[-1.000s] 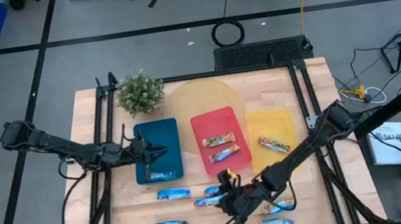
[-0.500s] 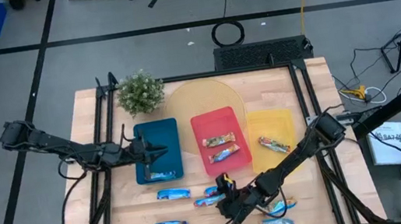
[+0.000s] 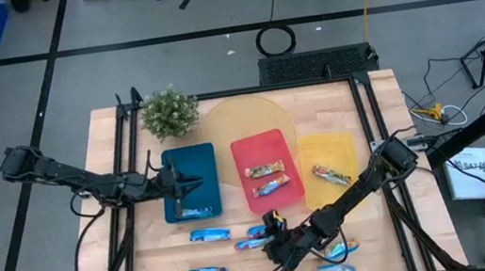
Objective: Pick and place Granola Bars by type
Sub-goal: Put the red granola bar into the yellow bin
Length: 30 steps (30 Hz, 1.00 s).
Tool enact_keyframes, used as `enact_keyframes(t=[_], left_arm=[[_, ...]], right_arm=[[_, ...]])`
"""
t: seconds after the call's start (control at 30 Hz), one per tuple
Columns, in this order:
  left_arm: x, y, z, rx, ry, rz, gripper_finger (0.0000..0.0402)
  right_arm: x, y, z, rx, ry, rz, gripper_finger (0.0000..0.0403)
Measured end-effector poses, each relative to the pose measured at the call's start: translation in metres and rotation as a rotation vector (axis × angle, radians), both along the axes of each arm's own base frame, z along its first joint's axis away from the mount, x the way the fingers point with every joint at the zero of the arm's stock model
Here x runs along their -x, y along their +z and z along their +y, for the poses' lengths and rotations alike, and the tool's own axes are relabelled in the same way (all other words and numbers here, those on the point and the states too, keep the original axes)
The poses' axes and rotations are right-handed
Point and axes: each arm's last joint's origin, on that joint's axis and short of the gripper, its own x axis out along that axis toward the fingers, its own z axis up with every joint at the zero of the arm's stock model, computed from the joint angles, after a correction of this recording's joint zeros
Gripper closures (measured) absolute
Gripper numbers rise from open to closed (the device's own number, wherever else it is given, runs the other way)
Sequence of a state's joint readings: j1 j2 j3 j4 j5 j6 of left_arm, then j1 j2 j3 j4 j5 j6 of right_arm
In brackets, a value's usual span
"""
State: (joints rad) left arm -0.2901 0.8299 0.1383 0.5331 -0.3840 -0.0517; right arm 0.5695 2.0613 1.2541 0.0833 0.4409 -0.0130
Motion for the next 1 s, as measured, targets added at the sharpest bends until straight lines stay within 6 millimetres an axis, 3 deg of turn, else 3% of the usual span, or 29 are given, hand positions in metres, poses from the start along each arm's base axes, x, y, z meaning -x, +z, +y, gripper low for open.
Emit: enact_keyframes(t=[0.43,0.57,0.77,0.9,1.0], left_arm=[[0.000,-0.001,0.000,-0.005,-0.001,0.006,0.0334],[0.000,-0.001,0.000,0.000,0.000,0.006,0.0334],[0.000,0.000,-0.002,0.021,-0.053,0.002,0.0334],[0.000,0.000,-0.002,0.020,-0.070,0.003,0.0334],[0.000,-0.001,-0.002,0.016,-0.070,0.007,0.0334]], right_arm=[[0.001,-0.005,-0.006,-0.032,-0.001,0.000,0.0246],[-0.001,-0.005,-0.008,-0.040,-0.006,-0.006,0.0287],[-0.006,-0.003,-0.012,-0.121,0.032,0.012,0.0380],[-0.005,0.003,-0.012,-0.092,0.080,0.004,0.0388],[-0.004,0.018,-0.012,-0.103,0.093,-0.024,0.0383]])
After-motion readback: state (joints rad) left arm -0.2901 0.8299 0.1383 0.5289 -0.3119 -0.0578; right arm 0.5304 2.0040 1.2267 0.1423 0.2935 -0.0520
